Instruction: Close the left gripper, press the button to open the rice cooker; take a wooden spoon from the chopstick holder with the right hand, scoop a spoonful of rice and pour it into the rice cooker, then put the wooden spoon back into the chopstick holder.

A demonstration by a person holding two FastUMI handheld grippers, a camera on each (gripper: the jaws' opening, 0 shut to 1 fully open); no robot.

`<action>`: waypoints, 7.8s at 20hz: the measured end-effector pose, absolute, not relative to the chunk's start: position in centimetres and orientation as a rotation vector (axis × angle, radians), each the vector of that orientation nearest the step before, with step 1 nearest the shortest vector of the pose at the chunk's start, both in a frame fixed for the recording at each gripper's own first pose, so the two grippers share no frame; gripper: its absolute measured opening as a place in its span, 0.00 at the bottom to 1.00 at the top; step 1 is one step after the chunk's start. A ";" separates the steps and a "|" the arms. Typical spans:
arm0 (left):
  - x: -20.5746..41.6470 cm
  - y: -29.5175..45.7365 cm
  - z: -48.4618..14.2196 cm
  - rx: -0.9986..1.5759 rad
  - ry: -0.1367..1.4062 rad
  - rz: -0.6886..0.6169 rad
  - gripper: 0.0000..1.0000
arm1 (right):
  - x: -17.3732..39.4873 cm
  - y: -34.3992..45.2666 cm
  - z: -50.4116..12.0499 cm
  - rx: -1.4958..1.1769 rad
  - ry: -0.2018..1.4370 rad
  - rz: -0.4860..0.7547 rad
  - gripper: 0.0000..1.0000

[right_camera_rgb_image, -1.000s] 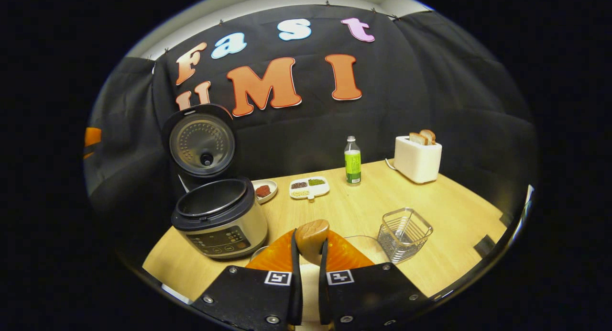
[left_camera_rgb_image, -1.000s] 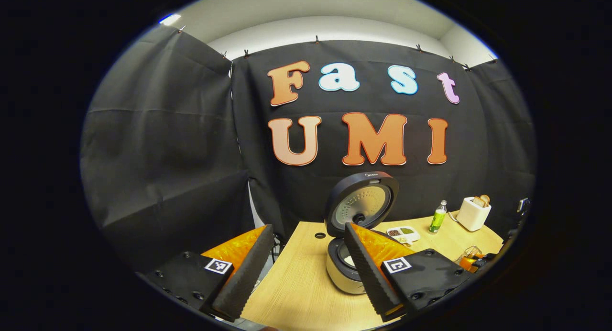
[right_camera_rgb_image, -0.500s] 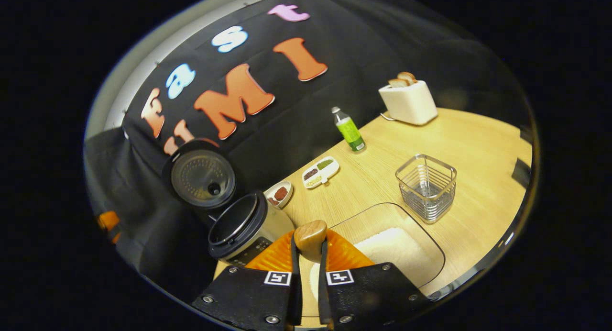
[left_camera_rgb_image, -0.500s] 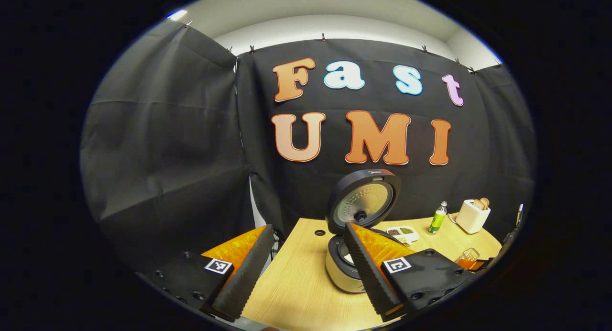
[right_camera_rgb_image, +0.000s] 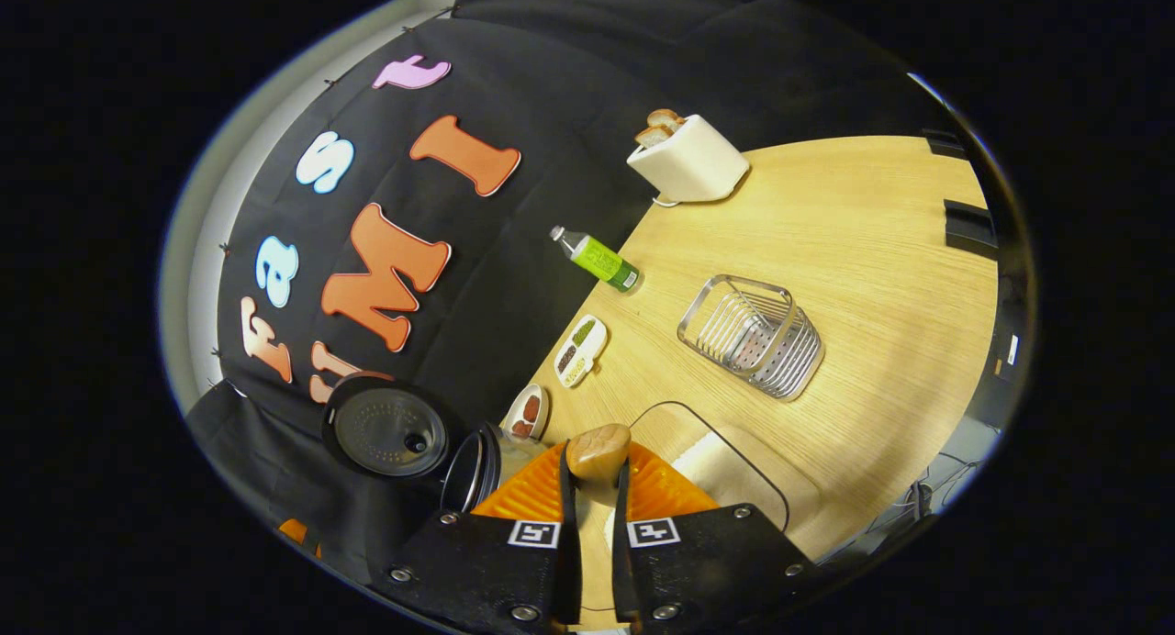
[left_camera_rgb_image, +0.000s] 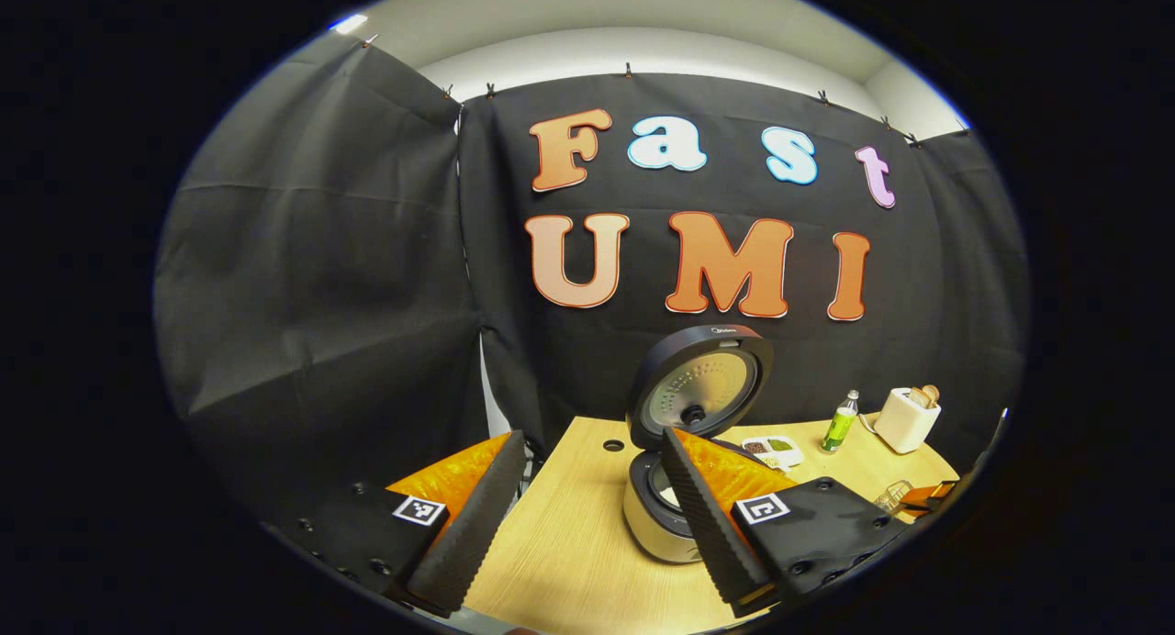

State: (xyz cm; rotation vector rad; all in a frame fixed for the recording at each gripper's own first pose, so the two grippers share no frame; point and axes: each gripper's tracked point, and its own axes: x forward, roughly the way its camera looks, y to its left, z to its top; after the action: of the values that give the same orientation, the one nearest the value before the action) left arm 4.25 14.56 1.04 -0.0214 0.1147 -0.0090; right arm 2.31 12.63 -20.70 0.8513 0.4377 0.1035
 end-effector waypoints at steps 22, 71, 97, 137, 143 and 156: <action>5.4 12.9 1.1 -0.036 0.103 -0.066 0.99 | 3.0 14.5 -12.5 1.290 0.406 0.153 0.12; 8.0 16.6 -0.3 -0.019 0.108 0.010 0.96 | 13.4 40.1 -7.9 0.389 0.284 0.493 0.12; 7.3 18.2 -0.7 -0.022 0.112 0.059 0.97 | 8.1 45.6 -8.8 -0.204 0.116 0.725 0.12; 5.9 8.3 3.6 -0.038 0.005 0.010 1.00 | 8.2 7.0 -4.8 0.129 0.141 0.247 0.12; 5.1 8.0 2.6 -0.068 0.051 0.027 1.00 | 9.0 5.8 -9.6 0.148 0.221 0.242 0.12; 2.7 9.6 3.2 -0.024 0.051 0.116 1.00 | 11.7 4.3 -18.0 0.239 0.373 0.228 0.19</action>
State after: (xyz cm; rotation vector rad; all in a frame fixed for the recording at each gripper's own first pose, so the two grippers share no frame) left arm 2.73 9.56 3.23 -0.0244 0.0510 0.1163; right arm 11.68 4.35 -18.04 0.2386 0.3730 0.2282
